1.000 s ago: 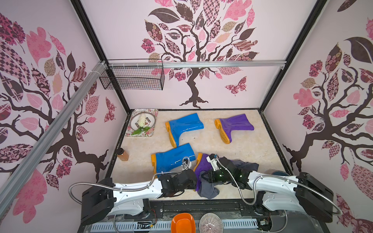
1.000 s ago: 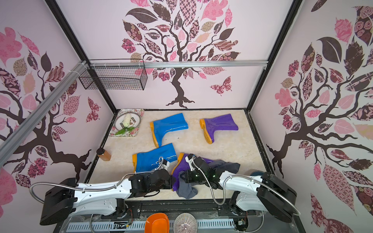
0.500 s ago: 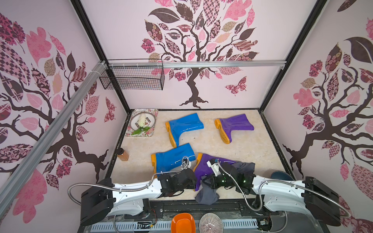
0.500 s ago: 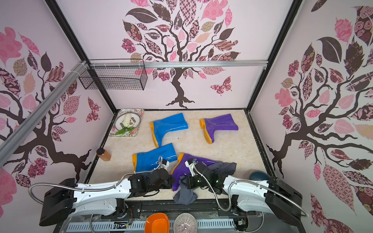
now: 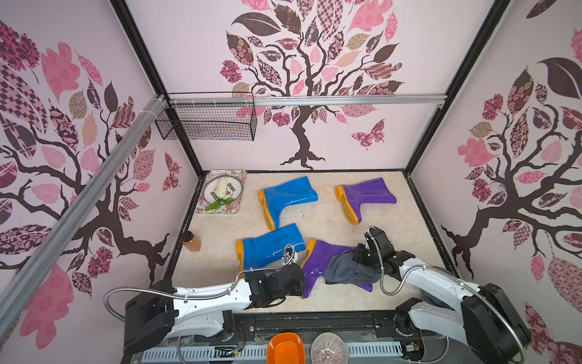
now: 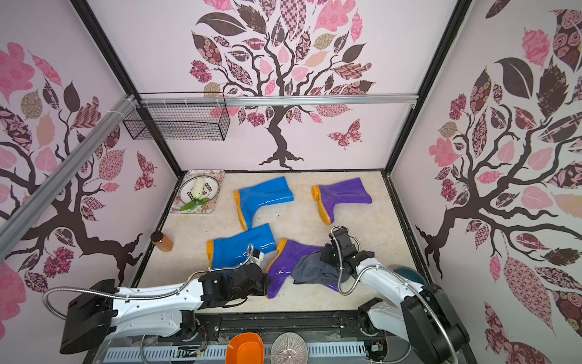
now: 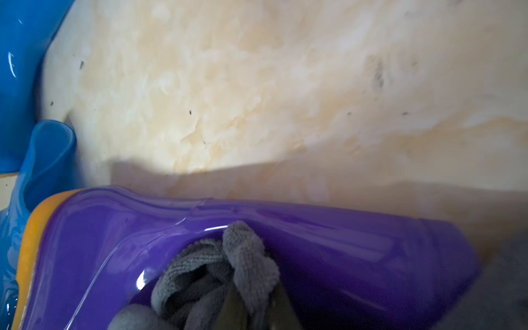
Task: Wipe the rubber boots with a cloth
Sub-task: Wipe the dirt off the rubber boot.
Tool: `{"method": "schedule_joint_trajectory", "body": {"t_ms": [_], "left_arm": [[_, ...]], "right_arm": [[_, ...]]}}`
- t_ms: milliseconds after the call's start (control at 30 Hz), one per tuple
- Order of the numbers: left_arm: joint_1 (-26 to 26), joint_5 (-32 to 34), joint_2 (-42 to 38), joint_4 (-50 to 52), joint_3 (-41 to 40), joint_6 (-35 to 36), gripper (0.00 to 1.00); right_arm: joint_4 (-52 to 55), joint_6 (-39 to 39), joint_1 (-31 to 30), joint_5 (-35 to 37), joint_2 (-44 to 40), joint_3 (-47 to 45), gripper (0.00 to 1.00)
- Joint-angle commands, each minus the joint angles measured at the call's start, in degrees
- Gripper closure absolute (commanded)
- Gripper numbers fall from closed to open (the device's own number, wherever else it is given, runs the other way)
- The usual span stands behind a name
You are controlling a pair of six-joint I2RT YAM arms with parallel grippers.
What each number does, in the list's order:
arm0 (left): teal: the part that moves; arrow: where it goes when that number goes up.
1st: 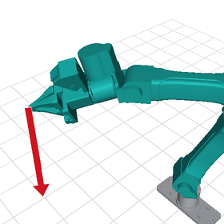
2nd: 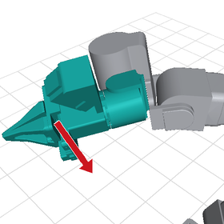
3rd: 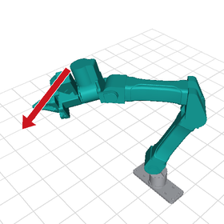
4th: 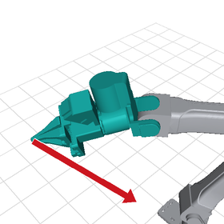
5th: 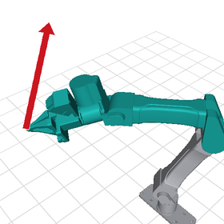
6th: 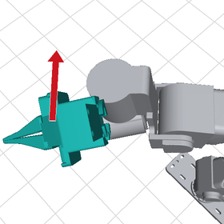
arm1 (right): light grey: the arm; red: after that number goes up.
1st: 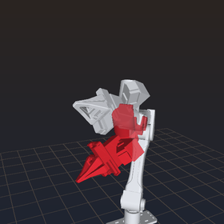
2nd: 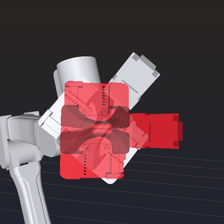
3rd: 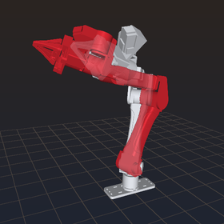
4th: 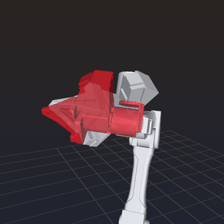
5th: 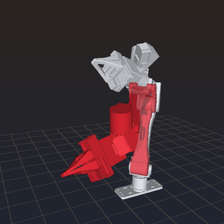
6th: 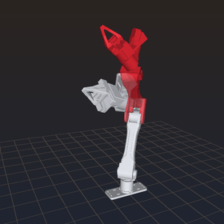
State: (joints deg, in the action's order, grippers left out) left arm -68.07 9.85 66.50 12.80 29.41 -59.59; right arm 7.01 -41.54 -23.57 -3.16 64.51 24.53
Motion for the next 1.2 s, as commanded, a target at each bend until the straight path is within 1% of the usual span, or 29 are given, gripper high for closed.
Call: {"method": "schedule_joint_trajectory", "body": {"t_ms": [0, 33, 100, 133, 200, 233, 267, 300, 367, 433, 500, 533, 600, 633, 700, 767, 800, 867, 900, 967, 1033, 1167], "left_arm": [[0.0, 1.6, 0.1, 3.6, -0.8, 1.2, 1.0], [0.1, 1.7, 0.4, 3.6, -0.6, 1.2, 1.0], [-0.1, 1.8, 0.7, 3.7, -0.4, 1.2, 1.0], [-0.3, 2.1, 0.7, 3.7, -0.4, 1.2, 1.0], [-0.5, 2.7, 0.8, 4.1, -0.7, 1.1, 1.0], [-0.7, 3.0, 0.9, 4.3, -0.7, 0.9, 1.0], [-0.9, 3.1, 1.0, 4.5, -0.7, 0.9, 1.0], [-0.9, 3.2, 1.2, 4.6, -0.7, 1.0, 1.0], [-1.0, 3.1, 1.3, 5.1, -0.8, 0.8, 1.0], [-0.9, 3.3, 1.0, 5.4, -1.0, 0.8, 1.0], [-1.0, 3.7, 0.6, 5.1, -1.6, 0.5, 1.0], [-0.9, 3.8, 0.6, 4.8, -1.7, 0.5, 1.0], [-0.9, 3.6, 0.9, 4.2, -1.7, 0.3, 1.0], [-0.9, 3.3, 1.1, 3.7, -1.6, 0.3, 1.0], [-1.0, 2.9, 1.7, 3.6, -1.1, 0.6, 1.0], [-0.9, 2.7, 1.7, 3.5, -0.6, 0.6, 1.0], [-1.0, 2.6, 1.6, 3.4, -0.7, 0.6, 1.0], [-1.0, 2.7, 1.2, 3.0, -0.8, 0.4, 1.0], [-1.0, 2.8, 1.2, 2.9, -0.7, 0.5, 1.0], [-1.0, 3.2, 1.4, 2.9, -0.6, 0.5, 1.0], [-1.0, 2.9, 1.8, 2.9, -0.3, 0.7, 1.0], [-0.9, 2.8, 2.8, 3.2, 0.0, 1.0, 1.0]], "right_arm": [[-5.4, 2.2, -1.7, -9.1, 4.0, 2.4, 1.0], [-6.0, 2.9, -5.0, -11.9, 7.5, 5.5, 1.0], [-5.1, 4.2, -10.9, -14.4, 13.3, 12.5, 1.0], [-7.2, 3.8, -12.9, -16.7, 15.7, 14.7, 1.0], [-13.3, 1.6, -14.6, -21.9, 18.5, 16.6, 1.0], [-16.4, 0.1, -14.8, -23.6, 20.0, 17.5, 1.0], [-17.2, -0.3, -14.7, -24.1, 21.0, 18.1, 1.0], [-16.8, -0.1, -14.6, -23.3, 22.2, 19.0, 1.0], [-14.6, 0.1, -13.7, -19.5, 23.1, 18.9, 1.0], [-13.9, -2.0, -10.7, -16.4, 23.0, 14.1, 1.0], [-12.0, -2.9, -6.6, -15.4, 22.0, 9.1, 1.0], [-9.5, -2.4, -5.3, -12.5, 20.7, 6.8, 1.0], [-2.6, -2.1, -3.9, -2.9, 16.8, 4.0, 1.0], [0.0, -1.8, -2.8, 0.1, 14.3, 2.4, 1.0], [5.6, -1.4, 0.1, 4.3, 9.4, 0.3, 1.0], [8.8, -0.5, 2.6, 6.3, 3.9, -1.5, 1.0], [9.7, -0.2, 2.8, 6.8, 1.0, -2.2, 1.0], [10.5, -0.3, 2.7, 4.3, -3.3, -2.8, 1.0], [9.3, -0.8, 2.7, 1.9, -4.6, -3.5, 1.0], [3.8, -1.2, 1.6, -4.3, -4.7, -4.8, 1.0], [-2.0, -1.6, -3.0, -8.1, -0.9, -4.0, 1.0], [-9.3, -1.7, -13.6, -17.1, 9.3, 4.8, 1.0]]}}
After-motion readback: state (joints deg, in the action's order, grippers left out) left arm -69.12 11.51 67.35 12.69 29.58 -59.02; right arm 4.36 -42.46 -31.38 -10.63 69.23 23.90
